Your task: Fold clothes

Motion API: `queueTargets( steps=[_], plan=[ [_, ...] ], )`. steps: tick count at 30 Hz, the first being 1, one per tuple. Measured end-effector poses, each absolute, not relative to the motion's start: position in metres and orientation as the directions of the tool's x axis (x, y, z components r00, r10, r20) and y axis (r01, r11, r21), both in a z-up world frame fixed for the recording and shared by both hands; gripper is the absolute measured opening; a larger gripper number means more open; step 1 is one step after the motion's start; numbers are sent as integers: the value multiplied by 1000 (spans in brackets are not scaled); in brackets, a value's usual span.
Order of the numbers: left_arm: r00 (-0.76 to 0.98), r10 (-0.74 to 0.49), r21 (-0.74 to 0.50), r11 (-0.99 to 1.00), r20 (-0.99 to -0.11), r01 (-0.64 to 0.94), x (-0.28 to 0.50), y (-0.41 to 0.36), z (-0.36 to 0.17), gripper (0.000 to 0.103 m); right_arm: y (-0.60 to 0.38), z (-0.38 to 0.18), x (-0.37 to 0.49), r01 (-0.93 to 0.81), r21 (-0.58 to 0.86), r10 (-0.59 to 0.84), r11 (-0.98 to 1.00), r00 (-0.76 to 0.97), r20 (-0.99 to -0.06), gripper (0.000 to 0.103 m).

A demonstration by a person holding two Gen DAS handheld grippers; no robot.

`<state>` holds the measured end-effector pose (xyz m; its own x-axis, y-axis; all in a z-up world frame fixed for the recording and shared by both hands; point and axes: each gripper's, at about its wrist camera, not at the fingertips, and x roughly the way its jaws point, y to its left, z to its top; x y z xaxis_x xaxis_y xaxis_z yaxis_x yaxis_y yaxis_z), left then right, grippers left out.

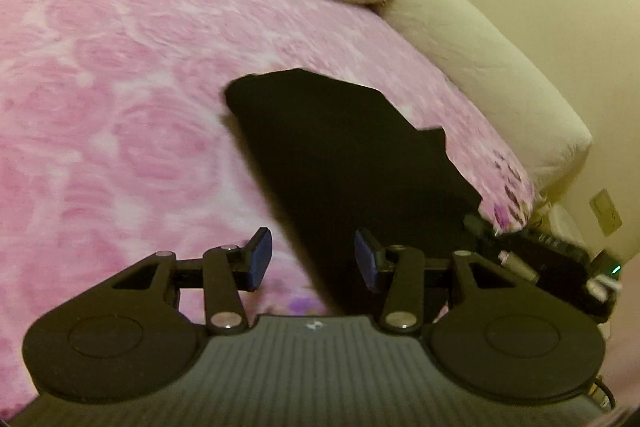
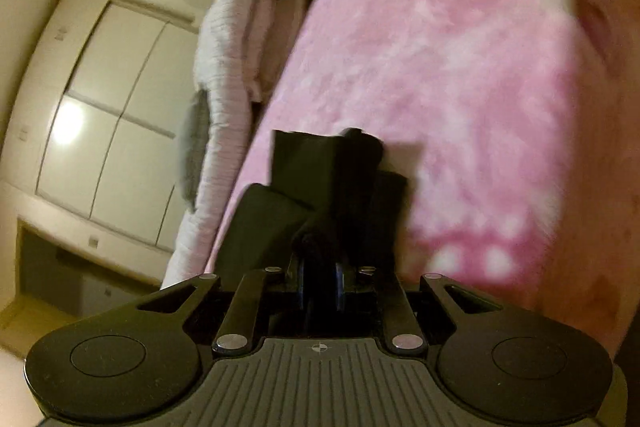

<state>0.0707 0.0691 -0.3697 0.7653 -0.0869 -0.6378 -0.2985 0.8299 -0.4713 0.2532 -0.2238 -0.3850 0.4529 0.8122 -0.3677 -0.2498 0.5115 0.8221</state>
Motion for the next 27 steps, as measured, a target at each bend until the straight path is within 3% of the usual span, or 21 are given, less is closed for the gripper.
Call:
queueTargets(
  steps=[3, 6, 12, 19, 22, 24, 27],
  plan=[
    [768, -82, -475, 826, -635, -304, 77, 67, -366, 41, -218, -348, 258, -397, 794, 852, 461, 449, -270, 12],
    [773, -83, -477, 826, -629, -300, 83, 68, -361, 41, -228, -330, 266, -440, 773, 853, 456, 465, -238, 12],
    [755, -91, -468, 830, -650, -303, 96, 66, -369, 41, -256, -377, 288, -228, 824, 775, 518, 532, -340, 12],
    [756, -115, -504, 808, -645, -306, 102, 68, -376, 41, -259, -378, 278, -251, 776, 744, 579, 552, -377, 12],
    [769, -142, -550, 778, -624, -303, 104, 72, -378, 46, -263, -384, 275, -165, 819, 748, 549, 535, -393, 25],
    [772, -159, -587, 746, -616, -315, 106, 80, -383, 47, -266, -387, 273, -106, 843, 751, 527, 524, -403, 52],
    [785, -194, -661, 675, -589, -328, 111, 93, -390, 47, -271, -393, 270, -16, 871, 756, 491, 505, -417, 71]
  ],
)
